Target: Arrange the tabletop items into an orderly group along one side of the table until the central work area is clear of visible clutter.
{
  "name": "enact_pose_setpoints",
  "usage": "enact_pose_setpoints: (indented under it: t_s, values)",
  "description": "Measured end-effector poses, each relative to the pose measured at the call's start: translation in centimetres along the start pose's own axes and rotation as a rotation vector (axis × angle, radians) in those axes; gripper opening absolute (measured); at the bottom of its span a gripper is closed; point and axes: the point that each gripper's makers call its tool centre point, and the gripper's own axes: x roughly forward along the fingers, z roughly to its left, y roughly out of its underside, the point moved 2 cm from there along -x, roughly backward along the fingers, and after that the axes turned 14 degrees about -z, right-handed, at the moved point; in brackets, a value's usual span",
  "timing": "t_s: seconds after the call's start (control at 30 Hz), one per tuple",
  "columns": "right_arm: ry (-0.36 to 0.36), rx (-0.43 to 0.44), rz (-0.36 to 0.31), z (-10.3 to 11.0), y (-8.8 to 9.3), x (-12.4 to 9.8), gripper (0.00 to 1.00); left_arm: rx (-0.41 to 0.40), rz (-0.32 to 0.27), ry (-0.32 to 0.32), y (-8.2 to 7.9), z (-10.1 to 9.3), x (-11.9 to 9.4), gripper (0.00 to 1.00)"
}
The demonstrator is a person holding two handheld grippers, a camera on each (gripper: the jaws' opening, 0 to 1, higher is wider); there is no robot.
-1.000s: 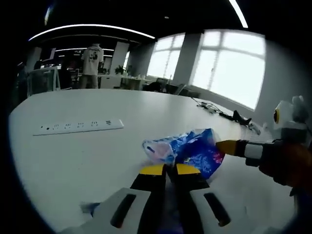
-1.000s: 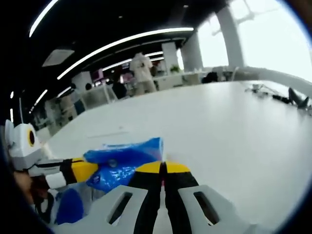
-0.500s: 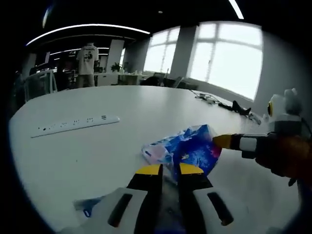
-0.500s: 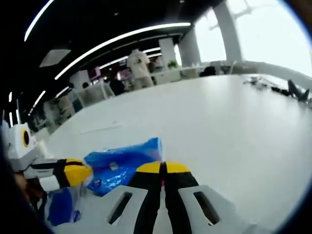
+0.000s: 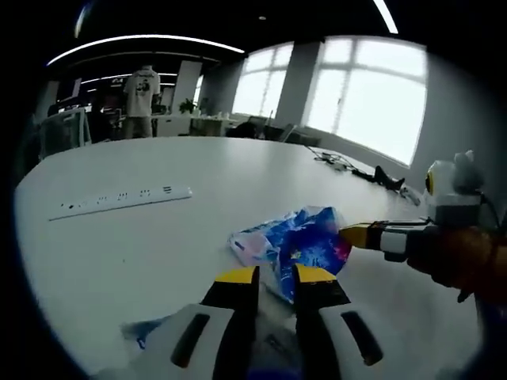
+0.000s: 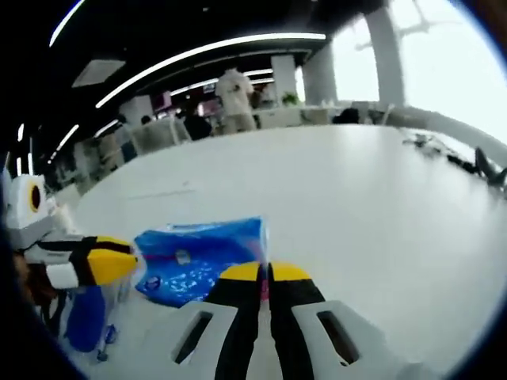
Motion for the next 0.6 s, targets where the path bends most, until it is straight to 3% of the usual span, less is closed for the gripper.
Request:
enact_pose_setpoints:
  t_s: [0.17,0.23,0.3,0.4,0.6]
  values:
    - [0.015,0.037,-0.024,-0.1,-0.4,-0.2,0.11,0.034,-0.015,0.033,-0.8,0.0,-0.5,0.2]
    - [0.037,0.071,-0.045,0.0,-1.1,-0.5,0.2,0.05,-0.023,0.042,-1.3,0.1,-0.6,0.23]
    - [0.082,0.101,-0.062,-0.2,-1.7,-0.8,0.34,0.014,-0.033,0.071,-1.8,-0.2,-0.7,0.28]
    - [0.082,0.11,-0.078,0.2,-2.6,-1.3,0.51,0.05,-0.035,0.111,-2.4,-0.4,-1.1,0.38]
    - [0.069,0.116,-0.077,1.6,-3.6,-2.3,0.66,0.061,-0.05,0.144,-3.3,-0.5,-2.1,0.48]
